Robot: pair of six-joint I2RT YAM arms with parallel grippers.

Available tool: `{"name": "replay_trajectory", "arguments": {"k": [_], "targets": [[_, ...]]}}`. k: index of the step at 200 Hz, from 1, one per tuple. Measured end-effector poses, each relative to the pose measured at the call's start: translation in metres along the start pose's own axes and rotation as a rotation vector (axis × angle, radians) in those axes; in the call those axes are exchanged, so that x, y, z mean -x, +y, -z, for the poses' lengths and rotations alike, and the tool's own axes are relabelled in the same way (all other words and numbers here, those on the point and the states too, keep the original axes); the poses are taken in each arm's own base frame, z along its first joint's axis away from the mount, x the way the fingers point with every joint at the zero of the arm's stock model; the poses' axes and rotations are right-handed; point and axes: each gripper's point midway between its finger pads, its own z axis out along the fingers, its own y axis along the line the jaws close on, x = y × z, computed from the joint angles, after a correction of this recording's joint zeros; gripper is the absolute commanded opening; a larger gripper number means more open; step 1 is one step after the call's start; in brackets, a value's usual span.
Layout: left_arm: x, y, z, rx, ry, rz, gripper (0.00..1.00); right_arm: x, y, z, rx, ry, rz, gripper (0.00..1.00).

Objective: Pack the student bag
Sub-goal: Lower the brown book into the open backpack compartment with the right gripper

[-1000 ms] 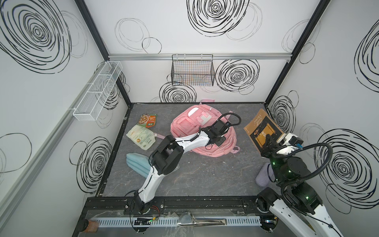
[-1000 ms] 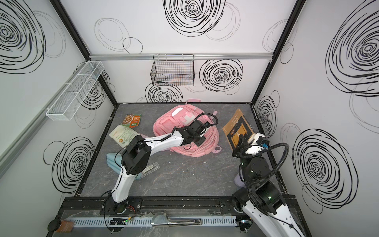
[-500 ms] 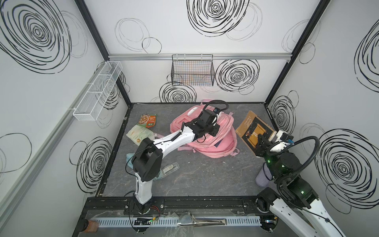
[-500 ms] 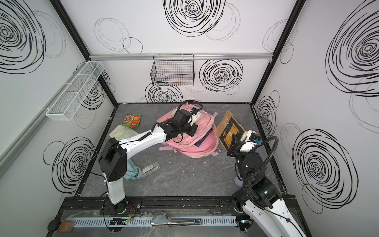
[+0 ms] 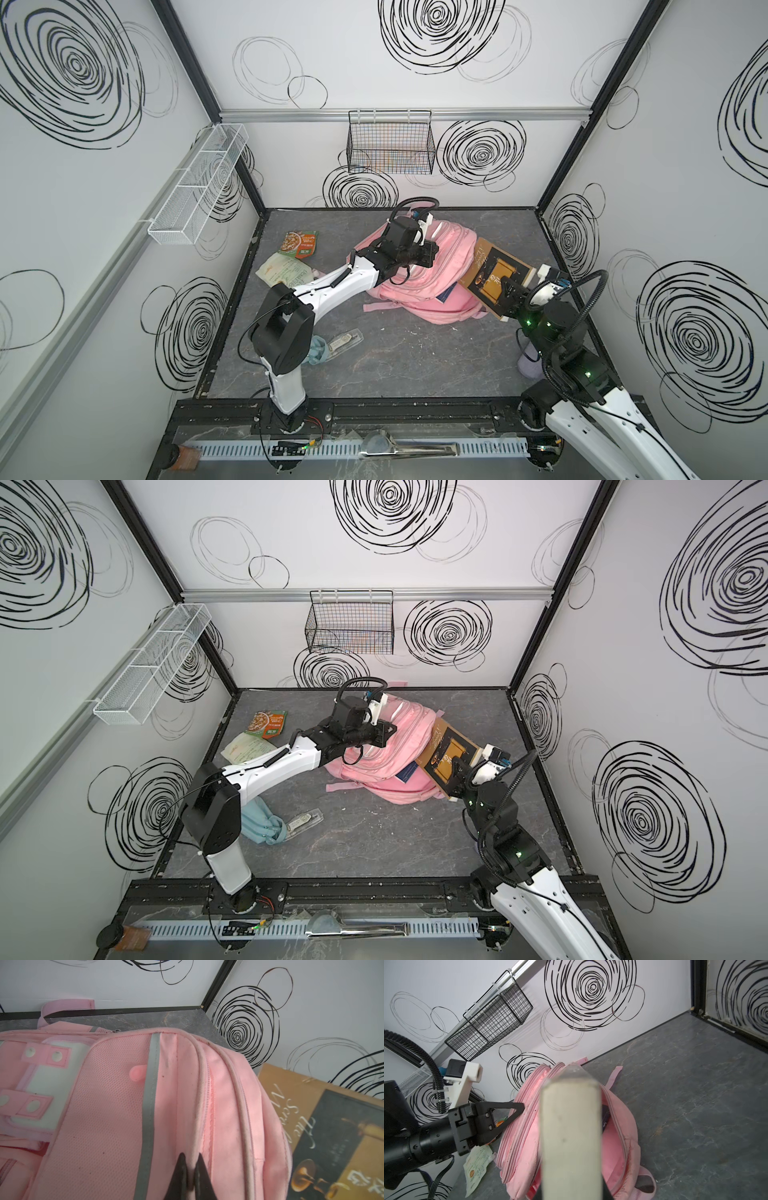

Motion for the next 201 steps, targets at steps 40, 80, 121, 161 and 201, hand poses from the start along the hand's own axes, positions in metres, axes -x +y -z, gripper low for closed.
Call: {"name": "replay_trajectory", "arguments": {"k": [40, 80, 121, 161, 201], "targets": [[0.003, -0.006, 0.0, -0.031, -0.009, 0.026, 0.0, -0.021, -0.024, -0.018, -0.017, 0.054, -0.124, 0.0], [0.004, -0.009, 0.001, -0.05, -0.01, 0.035, 0.0, -0.035, -0.05, -0.034, 0.01, 0.084, -0.31, 0.0], [0.002, -0.014, 0.001, -0.069, 0.0, 0.037, 0.0, -0.044, -0.042, -0.042, 0.083, 0.133, -0.354, 0.0], [0.002, -0.022, 0.001, -0.093, -0.002, 0.037, 0.0, -0.04, -0.028, -0.048, 0.153, 0.145, -0.381, 0.0], [0.001, -0.029, 0.0, -0.107, -0.002, 0.033, 0.0, -0.047, -0.025, -0.058, 0.174, 0.186, -0.432, 0.0]]}}
